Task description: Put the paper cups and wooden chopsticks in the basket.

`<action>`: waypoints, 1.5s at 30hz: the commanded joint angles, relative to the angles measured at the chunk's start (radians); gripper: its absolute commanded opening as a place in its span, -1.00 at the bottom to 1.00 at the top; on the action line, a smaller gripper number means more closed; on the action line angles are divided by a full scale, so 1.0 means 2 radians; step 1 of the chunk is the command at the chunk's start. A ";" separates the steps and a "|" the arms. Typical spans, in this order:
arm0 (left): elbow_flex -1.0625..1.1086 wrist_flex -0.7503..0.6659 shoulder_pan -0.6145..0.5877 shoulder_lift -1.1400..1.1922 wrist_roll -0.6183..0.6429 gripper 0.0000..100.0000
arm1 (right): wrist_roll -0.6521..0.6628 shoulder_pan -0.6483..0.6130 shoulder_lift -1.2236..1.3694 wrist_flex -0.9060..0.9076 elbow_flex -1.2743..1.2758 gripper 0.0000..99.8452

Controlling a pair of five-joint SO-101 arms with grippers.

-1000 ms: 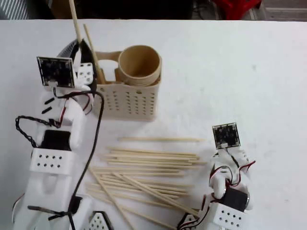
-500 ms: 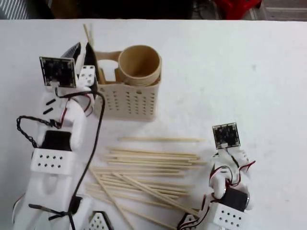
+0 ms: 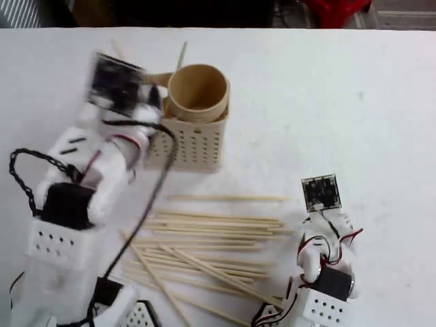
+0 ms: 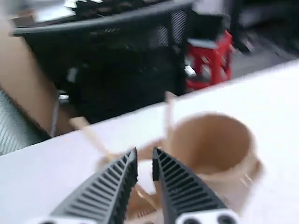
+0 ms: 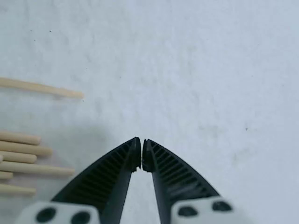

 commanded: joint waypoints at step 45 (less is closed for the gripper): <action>-0.196 0.133 0.224 0.583 -0.223 -0.79 | 0.002 0.003 -0.005 0.003 0.003 -0.95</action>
